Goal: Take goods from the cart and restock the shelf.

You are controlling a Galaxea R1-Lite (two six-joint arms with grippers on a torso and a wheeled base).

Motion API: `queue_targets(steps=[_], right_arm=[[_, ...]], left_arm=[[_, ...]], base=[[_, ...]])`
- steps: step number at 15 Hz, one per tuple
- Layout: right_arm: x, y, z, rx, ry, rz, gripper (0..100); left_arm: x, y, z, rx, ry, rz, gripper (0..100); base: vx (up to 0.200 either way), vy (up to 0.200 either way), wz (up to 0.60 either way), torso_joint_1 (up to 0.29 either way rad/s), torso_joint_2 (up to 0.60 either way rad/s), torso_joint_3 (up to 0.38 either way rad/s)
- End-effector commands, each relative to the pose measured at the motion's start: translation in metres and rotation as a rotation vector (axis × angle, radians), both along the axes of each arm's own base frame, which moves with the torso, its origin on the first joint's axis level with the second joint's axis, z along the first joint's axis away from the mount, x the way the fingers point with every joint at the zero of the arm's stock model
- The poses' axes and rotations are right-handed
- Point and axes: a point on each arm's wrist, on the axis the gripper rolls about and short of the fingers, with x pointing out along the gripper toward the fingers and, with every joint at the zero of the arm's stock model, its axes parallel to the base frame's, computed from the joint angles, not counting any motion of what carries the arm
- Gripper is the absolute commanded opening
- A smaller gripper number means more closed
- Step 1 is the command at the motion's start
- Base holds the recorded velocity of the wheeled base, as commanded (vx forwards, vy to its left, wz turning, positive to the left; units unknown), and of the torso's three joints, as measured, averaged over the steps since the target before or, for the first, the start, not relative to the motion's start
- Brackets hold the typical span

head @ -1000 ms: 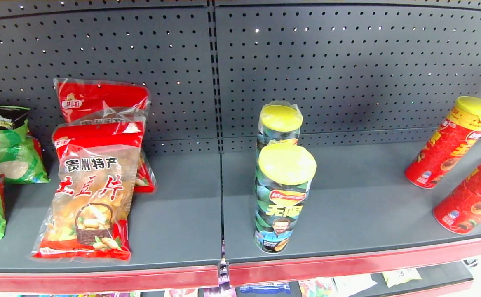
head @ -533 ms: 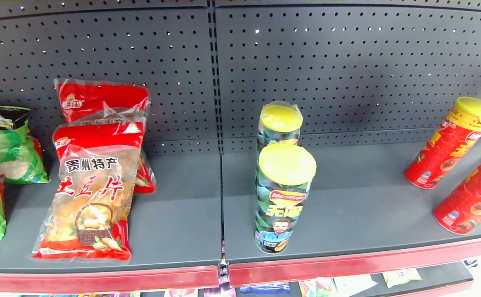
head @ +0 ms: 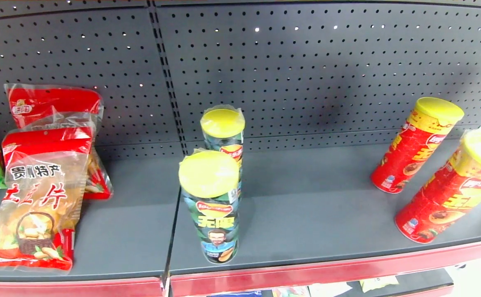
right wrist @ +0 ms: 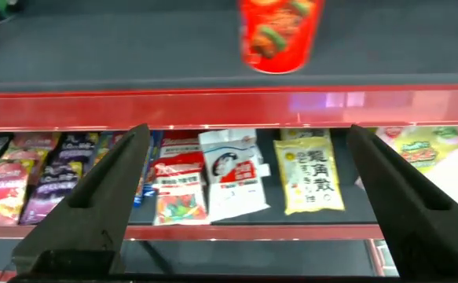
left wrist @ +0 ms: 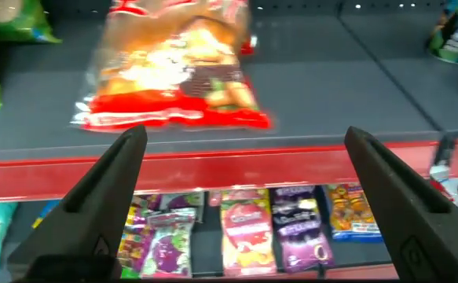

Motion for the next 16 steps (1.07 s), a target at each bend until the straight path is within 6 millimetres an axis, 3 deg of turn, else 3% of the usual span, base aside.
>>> queue_targets(steps=[1,16], right_arm=[[0.0002,0.0000,0.0000,0.000,0.002,0.001,100],[0.0001,0.0001,0.0000,0.001,0.002,0.002,100]], left_arm=[[0.0001,0.0000,-0.0001,0.000,0.001,0.000,100],[0.0001,0.0000,0.0000,0.000,0.000,0.000,100]], base=[[0.000,-0.200,0.00,-0.002,0.00,0.002],[0.000,-0.200,0.00,0.002,0.00,0.001]])
